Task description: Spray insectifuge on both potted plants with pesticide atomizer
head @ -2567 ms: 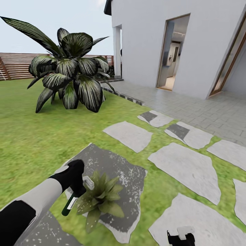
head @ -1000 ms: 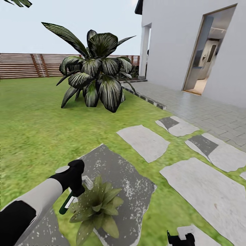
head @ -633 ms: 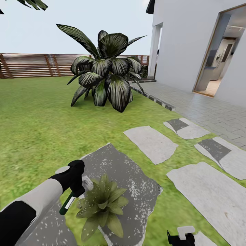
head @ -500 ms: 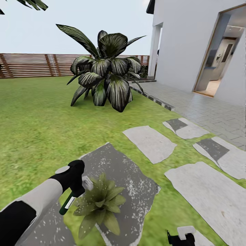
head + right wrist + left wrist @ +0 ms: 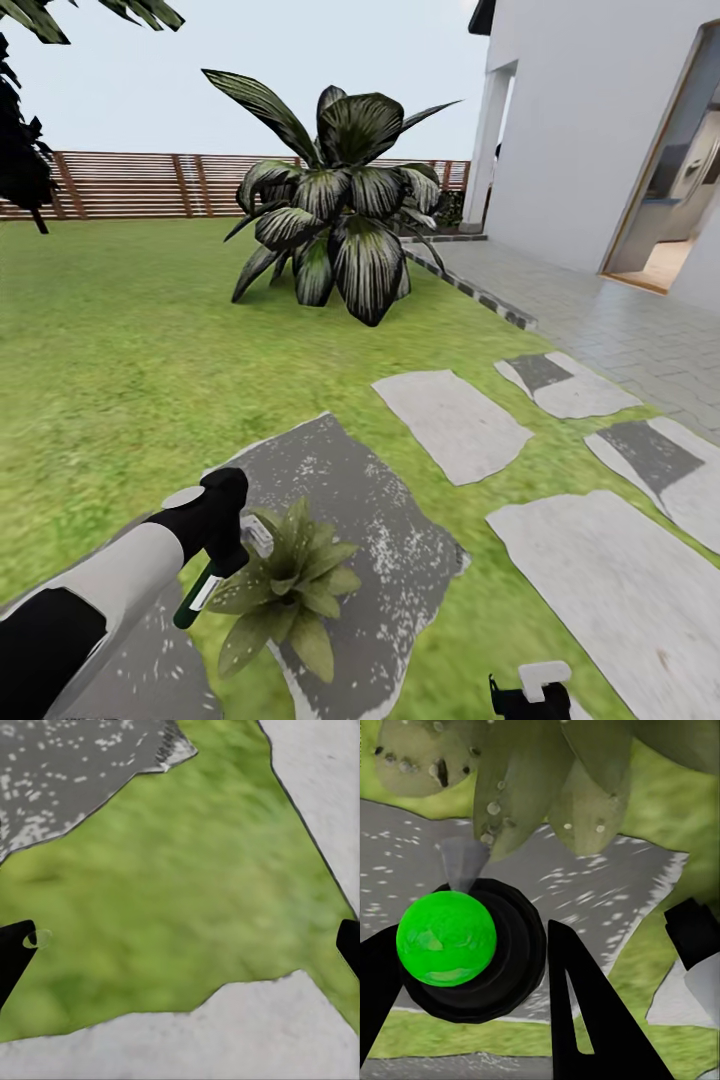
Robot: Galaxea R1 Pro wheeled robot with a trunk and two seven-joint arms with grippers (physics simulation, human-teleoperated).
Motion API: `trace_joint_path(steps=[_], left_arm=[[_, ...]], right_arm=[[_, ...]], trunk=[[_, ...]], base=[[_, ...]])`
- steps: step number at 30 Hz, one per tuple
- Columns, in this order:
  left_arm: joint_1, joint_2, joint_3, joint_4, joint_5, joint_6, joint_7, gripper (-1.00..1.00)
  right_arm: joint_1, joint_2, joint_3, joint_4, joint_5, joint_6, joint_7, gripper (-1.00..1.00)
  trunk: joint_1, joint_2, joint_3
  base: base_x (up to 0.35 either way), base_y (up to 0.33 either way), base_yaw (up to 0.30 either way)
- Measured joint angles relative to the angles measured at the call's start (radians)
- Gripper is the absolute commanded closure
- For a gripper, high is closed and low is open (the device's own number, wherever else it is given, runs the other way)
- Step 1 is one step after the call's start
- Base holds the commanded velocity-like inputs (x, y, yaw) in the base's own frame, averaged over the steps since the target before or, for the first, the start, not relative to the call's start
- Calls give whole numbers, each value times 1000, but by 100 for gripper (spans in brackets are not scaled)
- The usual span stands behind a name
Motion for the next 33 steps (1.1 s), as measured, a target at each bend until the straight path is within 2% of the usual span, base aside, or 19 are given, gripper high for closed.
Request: trace_joint_path(steps=[14, 19, 28, 33], left_arm=[[4, 10, -6, 1, -1, -2, 3, 100], [5, 10, -6, 1, 0, -4, 3, 100], [5, 13, -4, 1, 0, -2, 5, 100], [5, 11, -4, 0, -1, -3, 5, 100]], right_arm=[[0, 0, 0, 0, -1, 0, 0, -100], [0, 0, 0, 0, -1, 0, 0, -100], [0, 0, 0, 0, -1, 0, 0, -100], [0, 0, 0, 0, 0, 0, 0, -100]], trunk=[[0, 0, 0], [0, 0, 0], [0, 0, 0], [0, 0, 0]], base=[[5, -3, 78], [123, -159, 2], [-47, -111, 8], [-1, -1, 224]])
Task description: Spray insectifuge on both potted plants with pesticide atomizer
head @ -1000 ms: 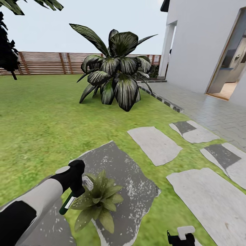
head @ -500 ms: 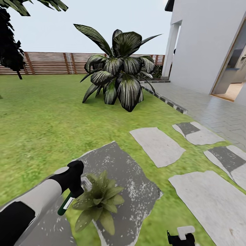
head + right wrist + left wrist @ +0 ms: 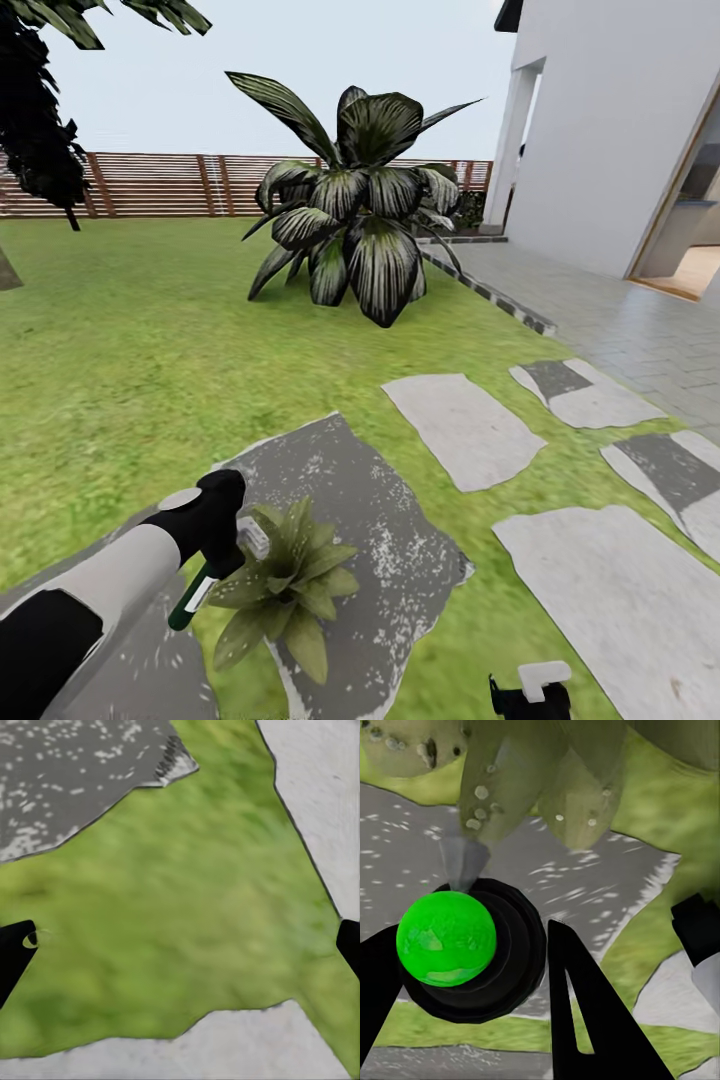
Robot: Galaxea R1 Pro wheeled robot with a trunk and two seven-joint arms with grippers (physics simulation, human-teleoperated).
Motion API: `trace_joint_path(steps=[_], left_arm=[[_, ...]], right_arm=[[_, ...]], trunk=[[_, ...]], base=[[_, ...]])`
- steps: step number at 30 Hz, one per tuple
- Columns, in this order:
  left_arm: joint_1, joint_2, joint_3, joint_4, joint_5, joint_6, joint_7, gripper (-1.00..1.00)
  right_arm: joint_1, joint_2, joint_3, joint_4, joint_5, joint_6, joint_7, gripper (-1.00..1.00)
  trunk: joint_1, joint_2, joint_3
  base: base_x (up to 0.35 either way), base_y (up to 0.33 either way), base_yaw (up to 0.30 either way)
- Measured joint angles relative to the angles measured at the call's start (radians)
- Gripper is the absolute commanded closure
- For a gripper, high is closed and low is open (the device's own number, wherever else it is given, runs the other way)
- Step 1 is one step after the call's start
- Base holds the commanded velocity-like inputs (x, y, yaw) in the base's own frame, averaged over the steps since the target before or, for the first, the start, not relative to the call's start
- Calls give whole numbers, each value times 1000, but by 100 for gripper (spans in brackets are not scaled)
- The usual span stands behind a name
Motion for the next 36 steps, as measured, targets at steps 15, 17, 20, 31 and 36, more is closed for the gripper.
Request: trace_joint_path(steps=[15, 17, 20, 31, 36], left_arm=[[20, 0, 4, 0, -1, -1, 1, 100], [20, 0, 4, 0, -1, -1, 2, 100], [20, 3, 4, 0, -1, -1, 3, 100], [19, 22, 4, 0, 1, 0, 0, 100], [3, 12, 1, 0, -1, 3, -4, 100]], right_arm=[[0, 0, 0, 0, -1, 0, 0, -100], [0, 0, 0, 0, -1, 0, 0, -100], [0, 0, 0, 0, 0, 0, 0, -100], [0, 0, 0, 0, 0, 0, 0, -100], [0, 0, 0, -1, 0, 0, 0, -100]], trunk=[[0, 0, 0], [0, 0, 0], [1, 0, 0], [0, 0, 0], [0, 0, 0]], base=[[-7, -111, 155], [-200, -208, 1], [-294, -84, 199], [-219, -2, 194], [-5, 0, 4]])
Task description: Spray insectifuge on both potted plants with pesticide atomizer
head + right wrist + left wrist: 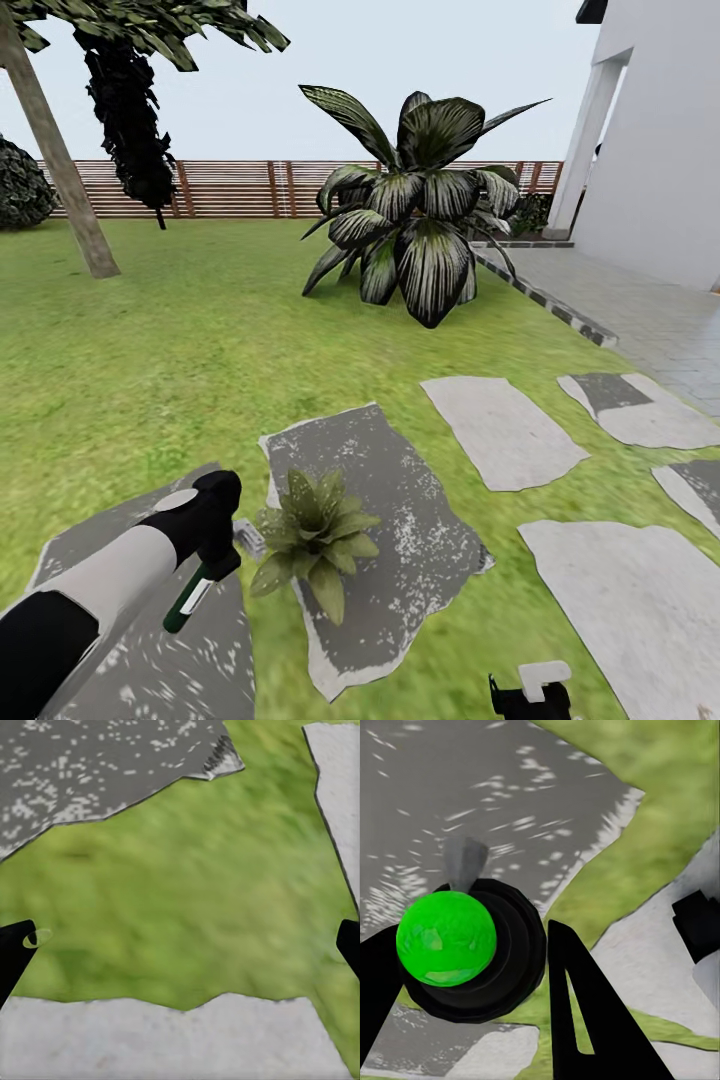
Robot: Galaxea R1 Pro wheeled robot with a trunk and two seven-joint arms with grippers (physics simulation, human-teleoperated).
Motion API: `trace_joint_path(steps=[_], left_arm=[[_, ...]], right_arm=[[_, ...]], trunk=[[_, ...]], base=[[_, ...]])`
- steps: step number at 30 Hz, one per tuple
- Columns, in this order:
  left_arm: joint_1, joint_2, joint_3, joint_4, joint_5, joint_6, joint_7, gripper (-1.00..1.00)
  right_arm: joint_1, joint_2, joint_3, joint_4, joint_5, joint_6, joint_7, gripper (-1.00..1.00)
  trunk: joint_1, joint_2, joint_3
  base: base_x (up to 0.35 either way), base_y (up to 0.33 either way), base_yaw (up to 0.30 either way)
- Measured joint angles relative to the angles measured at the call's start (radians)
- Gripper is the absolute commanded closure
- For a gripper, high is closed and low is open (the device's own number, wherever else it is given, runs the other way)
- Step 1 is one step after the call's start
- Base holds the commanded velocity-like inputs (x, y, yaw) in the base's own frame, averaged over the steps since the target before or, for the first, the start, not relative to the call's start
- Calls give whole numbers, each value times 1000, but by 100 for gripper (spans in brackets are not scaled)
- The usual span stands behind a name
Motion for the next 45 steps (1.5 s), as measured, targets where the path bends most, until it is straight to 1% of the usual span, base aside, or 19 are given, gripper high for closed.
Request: trace_joint_path(steps=[8, 12, 17, 20, 27, 34, 36, 40, 42, 45], left_arm=[[-24, -2, 1, -5, 0, 2, -2, 100], [-13, -1, 2, -2, 1, 1, -2, 100], [-8, 14, 4, 0, 0, -1, 3, 100], [-8, 7, 4, -1, 2, 0, 5, 100], [-8, 4, 5, -5, 0, -3, 6, 100], [-6, 5, 4, -1, 0, -2, 7, 100], [-6, 4, 4, 0, 0, -3, 7, 100], [-3, 13, 4, 1, -1, -3, 8, 100], [7, 16, 4, 1, 0, -2, 8, 100], [16, 14, 6, 0, 2, -2, 13, 100]], right_arm=[[0, 0, 0, 0, 0, 0, 0, -100], [0, 0, 0, 0, 0, 0, 0, -100], [0, 0, 0, 0, 0, 0, 0, -100], [0, 0, 0, 0, 0, 0, 0, -100], [0, -1, 1, 0, 4, 0, 1, -100], [0, -2, 1, -1, 3, 0, 0, -100], [0, -1, 1, -1, 3, 0, 0, -100], [0, 0, 1, 0, 3, 0, 0, -100], [0, 0, 1, 0, 3, 0, 0, -100], [0, 0, 1, 0, 3, 0, 0, -100]], trunk=[[0, 0, 0], [0, 0, 0], [0, 0, 0], [0, 0, 0], [0, 0, 0], [0, 0, 0], [0, 0, 0], [0, 0, 0], [0, 0, 0], [0, 0, 0]], base=[[0, 0, 0], [0, 0, 0], [0, 0, 137], [23, -2, 218], [171, -143, 25], [-57, -159, 9], [-10, -13, 160], [-2, -2, 257], [0, 0, 275], [19, -3, 169]])
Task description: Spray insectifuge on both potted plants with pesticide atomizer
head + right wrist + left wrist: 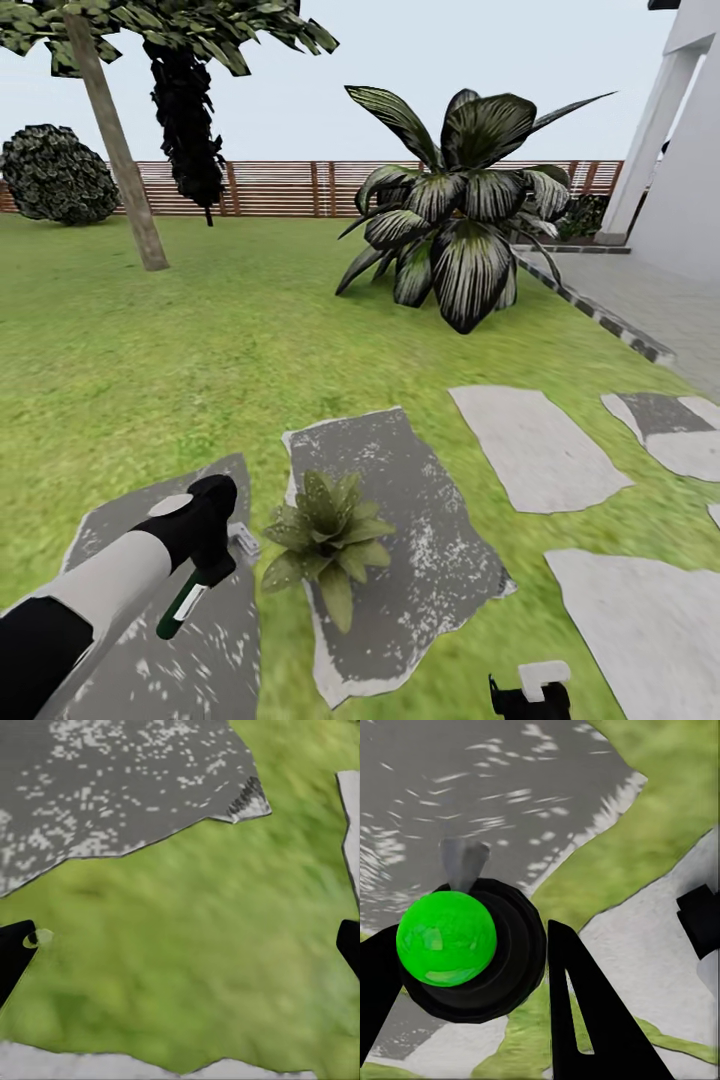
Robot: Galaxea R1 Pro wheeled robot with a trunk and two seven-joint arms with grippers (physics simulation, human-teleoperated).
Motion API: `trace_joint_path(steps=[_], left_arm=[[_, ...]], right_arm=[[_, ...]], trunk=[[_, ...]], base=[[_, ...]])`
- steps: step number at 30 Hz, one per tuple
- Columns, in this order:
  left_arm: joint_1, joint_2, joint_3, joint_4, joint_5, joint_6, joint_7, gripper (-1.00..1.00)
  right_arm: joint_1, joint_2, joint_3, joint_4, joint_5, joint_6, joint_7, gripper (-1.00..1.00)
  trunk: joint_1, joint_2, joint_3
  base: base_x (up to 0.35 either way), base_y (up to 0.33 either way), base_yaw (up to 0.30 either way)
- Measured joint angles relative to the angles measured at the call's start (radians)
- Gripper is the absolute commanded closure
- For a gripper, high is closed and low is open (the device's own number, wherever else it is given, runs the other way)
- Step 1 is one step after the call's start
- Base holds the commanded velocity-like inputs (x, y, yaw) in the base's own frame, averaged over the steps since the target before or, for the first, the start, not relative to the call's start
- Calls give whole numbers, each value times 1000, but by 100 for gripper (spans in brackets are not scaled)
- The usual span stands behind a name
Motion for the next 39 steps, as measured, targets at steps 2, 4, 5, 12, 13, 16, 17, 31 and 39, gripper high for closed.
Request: trace_joint_path(steps=[2, 4, 5, 12, 13, 16, 17, 31, 39], left_arm=[[1, -4, 0, 0, -1, 0, 0, 100], [1, -3, 0, 0, -2, -1, 0, 100], [1, -1, 0, 0, -3, -1, 0, 100], [15, -7, -1, 1, 1, 0, 0, 100], [16, -8, -1, 1, 1, -1, 0, 100], [17, -8, -2, 1, 1, -2, -1, 100], [18, -9, -2, 1, 1, -2, -1, 100], [18, -13, -3, 1, 2, -5, -8, 100], [19, -12, -2, 0, 0, -5, -2, 100]], right_arm=[[0, 0, 0, 0, 0, 0, 0, -100], [0, 0, 0, 0, 0, 0, 0, -100], [0, 0, 0, 0, 0, 0, 0, -100], [0, 0, 0, 0, 0, 0, 0, -100], [0, 0, 0, 0, 0, 0, 0, -100], [0, 0, 0, 1, 0, 0, 0, -100], [0, 0, 0, 1, 0, 0, 0, -100], [0, 0, 0, 1, 0, 0, 0, -100], [0, 0, 0, 0, 0, 0, 0, -100]], trunk=[[0, 0, 0], [0, 0, 0], [0, 0, 0], [-1, 0, 0], [-1, 0, 0], [0, 0, 0], [0, 0, 0], [0, 0, 0], [0, 0, 0]], base=[[175, -76, 28], [249, -121, 8], [270, -133, 2], [299, -77, 0], [262, -4, 66], [146, -1, 193], [55, 0, 251], [73, -73, 49], [-143, -209, 0]])
